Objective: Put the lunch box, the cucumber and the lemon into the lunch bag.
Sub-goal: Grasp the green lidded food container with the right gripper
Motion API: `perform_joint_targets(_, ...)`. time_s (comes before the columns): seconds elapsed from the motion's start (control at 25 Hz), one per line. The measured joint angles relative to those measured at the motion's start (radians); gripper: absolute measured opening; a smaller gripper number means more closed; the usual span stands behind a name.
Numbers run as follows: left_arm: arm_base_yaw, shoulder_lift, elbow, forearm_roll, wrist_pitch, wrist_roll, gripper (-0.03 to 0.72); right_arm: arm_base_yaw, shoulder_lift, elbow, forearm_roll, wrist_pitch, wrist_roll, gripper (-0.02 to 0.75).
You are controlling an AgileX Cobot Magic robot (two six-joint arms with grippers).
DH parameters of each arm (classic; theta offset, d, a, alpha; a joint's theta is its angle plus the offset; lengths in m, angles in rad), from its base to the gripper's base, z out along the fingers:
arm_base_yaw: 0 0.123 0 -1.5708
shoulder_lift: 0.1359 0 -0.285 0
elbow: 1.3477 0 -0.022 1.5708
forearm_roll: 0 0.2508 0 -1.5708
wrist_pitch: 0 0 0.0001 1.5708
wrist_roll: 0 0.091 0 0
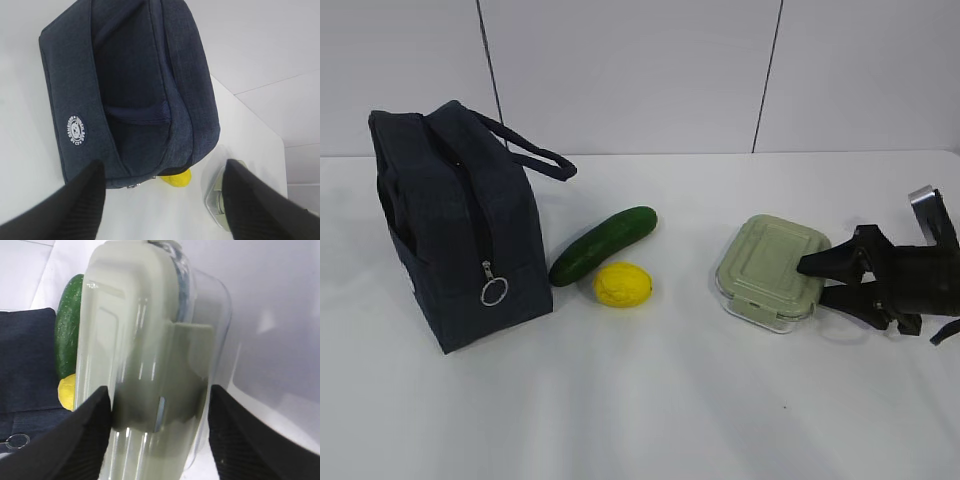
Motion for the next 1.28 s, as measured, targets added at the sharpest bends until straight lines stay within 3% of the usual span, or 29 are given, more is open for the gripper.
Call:
perform_joint_targets(0.44, 0.000, 0.000, 0.000, 0.002, 0.000, 0.000, 0.530, 0.000, 0.035, -0.022, 0.001, 0.047, 0.000, 0.463)
perform_joint_targets(0.88, 0.000, 0.000, 0.000, 0.023, 0.000, 0.000, 0.530, -0.002, 0.037, -0.077, -0.102, 0.037, 0.061, 0.466)
perform_joint_targets(1.28, 0.000, 0.000, 0.000, 0.027, 0.000, 0.000, 0.530, -0.002, 0.037, -0.079, -0.116, 0.029, 0.108, 0.521)
